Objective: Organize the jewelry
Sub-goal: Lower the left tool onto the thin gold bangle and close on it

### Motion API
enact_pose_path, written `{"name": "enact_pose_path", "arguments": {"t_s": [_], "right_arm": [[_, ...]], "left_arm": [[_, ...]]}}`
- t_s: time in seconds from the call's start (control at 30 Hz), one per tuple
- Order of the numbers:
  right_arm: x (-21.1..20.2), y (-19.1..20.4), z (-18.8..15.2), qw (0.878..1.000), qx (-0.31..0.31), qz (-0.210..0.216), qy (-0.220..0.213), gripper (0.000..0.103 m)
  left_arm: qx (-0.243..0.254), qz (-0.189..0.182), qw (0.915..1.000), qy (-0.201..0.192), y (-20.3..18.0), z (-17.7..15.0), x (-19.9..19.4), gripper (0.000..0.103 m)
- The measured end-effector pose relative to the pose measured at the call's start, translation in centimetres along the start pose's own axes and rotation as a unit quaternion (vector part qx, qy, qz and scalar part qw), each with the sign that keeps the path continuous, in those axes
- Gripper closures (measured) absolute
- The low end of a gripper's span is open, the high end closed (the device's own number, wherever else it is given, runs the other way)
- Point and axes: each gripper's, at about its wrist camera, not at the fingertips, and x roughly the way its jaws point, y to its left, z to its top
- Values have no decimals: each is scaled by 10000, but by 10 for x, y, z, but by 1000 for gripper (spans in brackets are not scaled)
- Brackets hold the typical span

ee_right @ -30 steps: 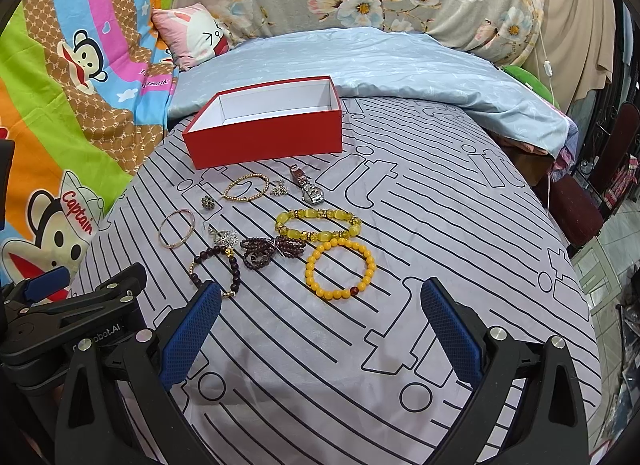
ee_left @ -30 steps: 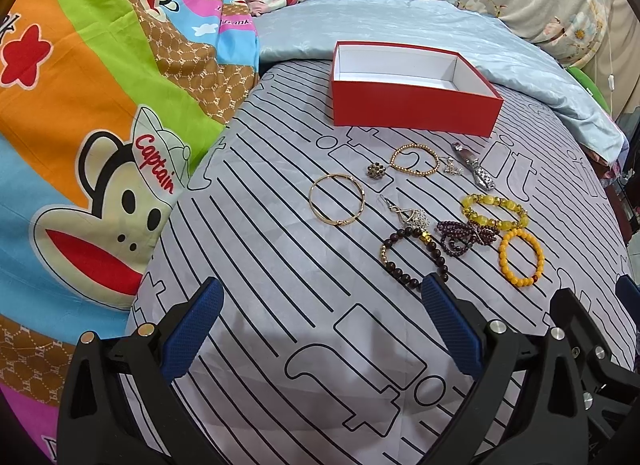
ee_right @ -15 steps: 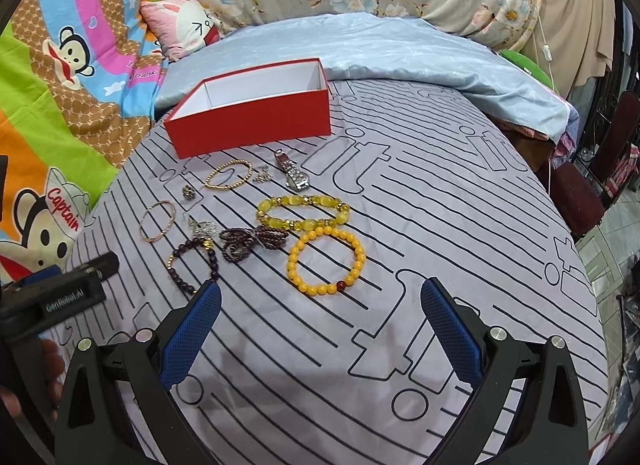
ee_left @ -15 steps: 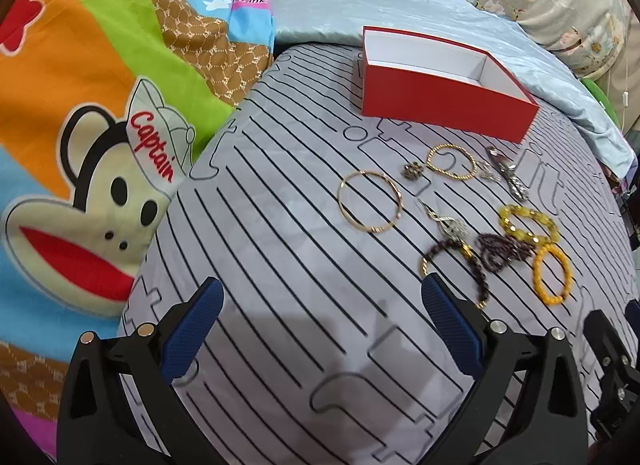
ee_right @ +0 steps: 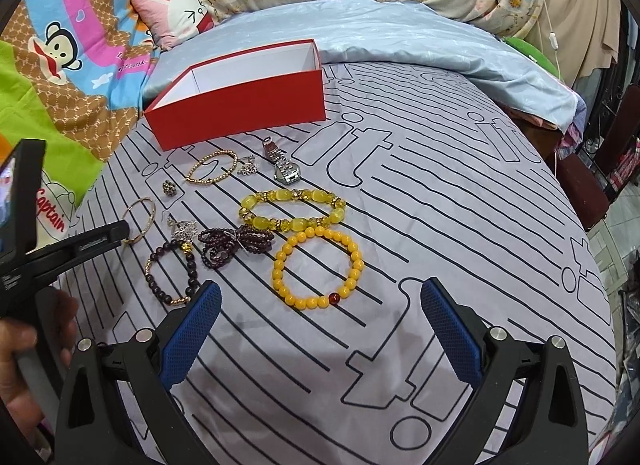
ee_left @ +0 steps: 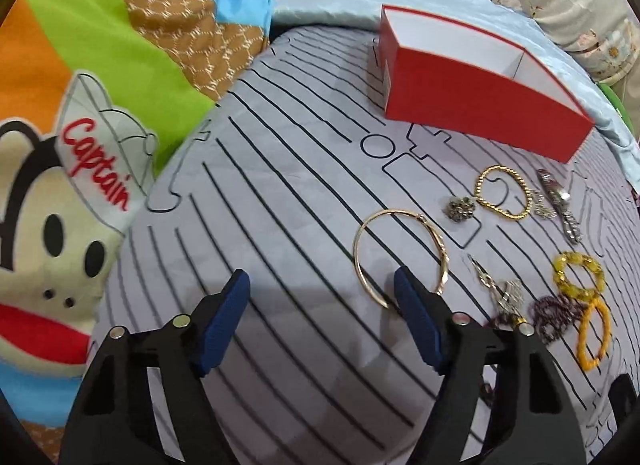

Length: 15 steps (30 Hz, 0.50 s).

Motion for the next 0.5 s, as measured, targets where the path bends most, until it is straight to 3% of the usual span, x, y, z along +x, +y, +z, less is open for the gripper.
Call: {"name": "enact_pose_path", "arguments": {"t_s": [0.13,0.33,0.5], "right_arm": [[9,-1,4,10000,2,-2,60,5],[20,0,9,10000,-28,3,92,5],[25,-1,10,9999,-23,9,106,5]], "left_arm": [[138,17,9998,-139,-9,4,4,33],[181,-81,9997,-172,-17,8,6,48],[273,-248,9992,-171,-24,8,5,76]]}}
